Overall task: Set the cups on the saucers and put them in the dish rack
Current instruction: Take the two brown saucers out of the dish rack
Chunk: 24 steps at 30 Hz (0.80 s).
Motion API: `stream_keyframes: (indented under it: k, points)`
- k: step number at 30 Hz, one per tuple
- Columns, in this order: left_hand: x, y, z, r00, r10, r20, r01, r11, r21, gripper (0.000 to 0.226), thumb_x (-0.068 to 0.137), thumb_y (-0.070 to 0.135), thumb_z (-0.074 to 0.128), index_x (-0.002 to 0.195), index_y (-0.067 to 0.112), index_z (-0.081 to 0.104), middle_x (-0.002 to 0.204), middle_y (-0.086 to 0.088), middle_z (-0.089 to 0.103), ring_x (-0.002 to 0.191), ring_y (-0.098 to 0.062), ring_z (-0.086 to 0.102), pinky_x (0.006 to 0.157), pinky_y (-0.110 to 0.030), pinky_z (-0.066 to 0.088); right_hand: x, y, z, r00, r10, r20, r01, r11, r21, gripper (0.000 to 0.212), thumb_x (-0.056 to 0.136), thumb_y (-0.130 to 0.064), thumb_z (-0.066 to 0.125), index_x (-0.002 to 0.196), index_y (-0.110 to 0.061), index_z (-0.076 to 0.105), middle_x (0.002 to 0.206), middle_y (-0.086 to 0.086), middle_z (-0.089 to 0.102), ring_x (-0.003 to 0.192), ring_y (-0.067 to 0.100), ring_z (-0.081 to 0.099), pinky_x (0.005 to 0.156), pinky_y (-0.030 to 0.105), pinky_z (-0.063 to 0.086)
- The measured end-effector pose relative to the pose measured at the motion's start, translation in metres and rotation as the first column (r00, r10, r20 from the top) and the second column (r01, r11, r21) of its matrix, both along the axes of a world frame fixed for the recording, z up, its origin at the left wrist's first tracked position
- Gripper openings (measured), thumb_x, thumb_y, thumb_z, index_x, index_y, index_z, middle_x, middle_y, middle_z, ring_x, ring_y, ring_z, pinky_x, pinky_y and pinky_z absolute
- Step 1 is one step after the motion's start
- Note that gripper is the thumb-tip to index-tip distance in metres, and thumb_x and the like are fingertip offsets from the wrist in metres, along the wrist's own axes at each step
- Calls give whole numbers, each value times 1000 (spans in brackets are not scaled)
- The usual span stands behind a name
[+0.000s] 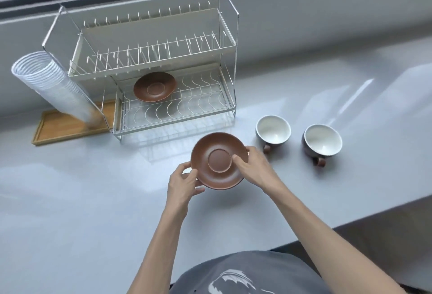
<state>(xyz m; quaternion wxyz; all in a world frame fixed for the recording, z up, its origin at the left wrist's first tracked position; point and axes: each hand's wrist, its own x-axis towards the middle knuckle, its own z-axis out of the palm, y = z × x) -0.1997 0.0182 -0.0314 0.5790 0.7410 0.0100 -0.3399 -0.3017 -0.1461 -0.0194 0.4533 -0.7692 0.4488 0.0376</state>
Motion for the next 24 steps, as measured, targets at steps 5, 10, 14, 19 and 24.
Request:
stream_keyframes:
  k: [5, 10, 14, 19, 24]
  points:
    - [-32, -12, -15, 992, -122, -34, 123, 992, 28, 14, 96, 23, 60, 109, 20, 63, 84, -10, 76, 74, -21, 74, 64, -29, 59, -52, -2, -15, 992, -122, -18, 122, 992, 30, 62, 90, -54, 49, 141, -20, 45, 135, 8, 53, 125, 29, 53, 104, 44, 43]
    - [-59, -33, -30, 965, -256, -63, 260, 964, 58, 19, 95, 22, 59, 113, 20, 63, 87, -10, 77, 80, -26, 75, 66, -31, 59, -98, -8, -27, 972, -232, -39, 233, 972, 23, 59, 94, -51, 48, 142, -16, 43, 132, 11, 54, 125, 28, 51, 101, 41, 44]
    - [-82, -55, -38, 931, -360, -63, 365, 927, 92, 23, 93, 22, 55, 115, 22, 63, 82, -5, 77, 73, -24, 76, 83, -44, 61, -127, -15, -34, 936, -345, -73, 347, 937, 28, 62, 95, -51, 48, 146, -16, 38, 138, 14, 48, 126, 31, 50, 100, 39, 40]
    - [-105, -78, -44, 895, -440, -74, 446, 891, 87, 25, 93, 22, 54, 116, 23, 63, 82, -6, 77, 74, -25, 76, 78, -38, 63, -155, -25, -40, 892, -438, -109, 442, 897, 14, 62, 96, -49, 48, 146, -14, 38, 137, 16, 48, 123, 33, 51, 99, 39, 41]
    - [-116, -94, -42, 875, -478, -79, 485, 868, 106, 27, 92, 18, 52, 116, 20, 63, 87, -11, 76, 77, -26, 76, 69, -30, 62, -169, -31, -44, 860, -497, -120, 502, 865, 20, 63, 95, -50, 49, 146, -14, 39, 136, 14, 49, 119, 31, 55, 96, 39, 44]
